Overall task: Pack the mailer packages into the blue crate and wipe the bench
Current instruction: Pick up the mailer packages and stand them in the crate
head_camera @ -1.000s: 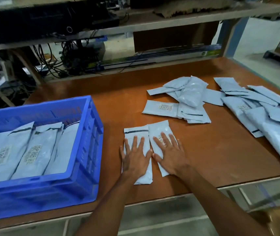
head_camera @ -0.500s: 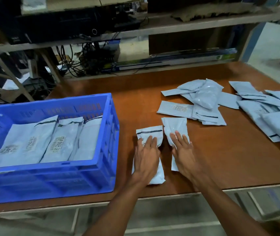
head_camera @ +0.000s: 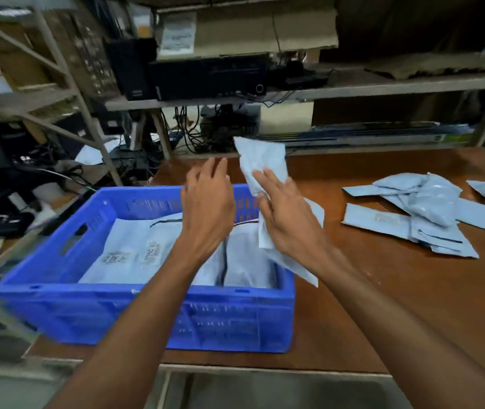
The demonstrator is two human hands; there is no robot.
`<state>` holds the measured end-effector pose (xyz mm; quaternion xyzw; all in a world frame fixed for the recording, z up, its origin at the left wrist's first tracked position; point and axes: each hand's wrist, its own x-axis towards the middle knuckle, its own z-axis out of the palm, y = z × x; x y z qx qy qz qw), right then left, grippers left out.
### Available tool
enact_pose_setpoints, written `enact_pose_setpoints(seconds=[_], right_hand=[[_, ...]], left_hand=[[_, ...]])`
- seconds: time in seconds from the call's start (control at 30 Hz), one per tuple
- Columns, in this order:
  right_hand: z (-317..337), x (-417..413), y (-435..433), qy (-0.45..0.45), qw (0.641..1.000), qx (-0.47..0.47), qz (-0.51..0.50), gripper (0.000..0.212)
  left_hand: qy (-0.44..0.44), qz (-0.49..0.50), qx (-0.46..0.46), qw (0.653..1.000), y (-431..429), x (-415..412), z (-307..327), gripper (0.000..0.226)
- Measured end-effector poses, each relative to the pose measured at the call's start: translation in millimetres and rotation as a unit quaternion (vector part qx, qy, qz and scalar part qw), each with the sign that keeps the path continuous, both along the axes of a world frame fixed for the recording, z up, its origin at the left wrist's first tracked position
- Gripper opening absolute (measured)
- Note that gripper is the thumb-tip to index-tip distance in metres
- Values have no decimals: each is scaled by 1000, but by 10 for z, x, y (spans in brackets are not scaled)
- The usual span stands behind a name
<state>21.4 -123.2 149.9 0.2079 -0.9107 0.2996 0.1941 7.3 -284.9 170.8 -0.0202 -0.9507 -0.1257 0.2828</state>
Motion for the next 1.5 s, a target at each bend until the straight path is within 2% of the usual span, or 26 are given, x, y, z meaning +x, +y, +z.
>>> enact_pose_setpoints(seconds=[0.1,0.17,0.3,0.4,0.53,0.83,0.97,1.03,1.13,1.2,1.3,1.4,1.5], right_hand=[[-170,-96,-214,-30,999,9,-6,43],[-120,-106,-220,-14,999,-1,-37,43],[172,-130,34,44,992,-26,-117,39],[227,-110,388,72,982,-73,-162,37],[133,9,846,63,973,-57,-213,38],[-386,133,1639,-25,968,-24,-250,36],[-881,174,1976,-78,971,43,-224,35],[-1183,230,2126,-105,966,118,-203,38],[-1640,318,2289,-187,942,208,-187,44],[-1870,343,2344,-241,921,245,-183,54],[-2031,349,2384,-249,911,268,-188,70],[-2079,329,2397,-244,921,249,-174,69],[-2107,335,2396,-242,926,241,-163,63]], left_hand=[[-29,-21,29,999,-177,99,-144,50],[-58,-20,45,997,-307,85,-180,43],[-94,-64,51,992,-321,0,-170,46],[-98,-118,48,987,-63,-30,-132,47],[-89,-182,44,978,357,-65,-97,46],[-124,-246,-22,961,1654,232,-277,42],[-256,-205,-47,944,2208,442,-811,38],[-327,-149,-27,933,2290,434,-1200,46],[-373,-62,-8,926,2206,365,-1762,63],[-382,-25,-13,924,2110,350,-2052,76],[-336,-18,-27,941,2074,412,-2301,79],[-301,-9,-23,953,2121,467,-2342,71],[-304,2,-32,952,2131,448,-2353,72]])
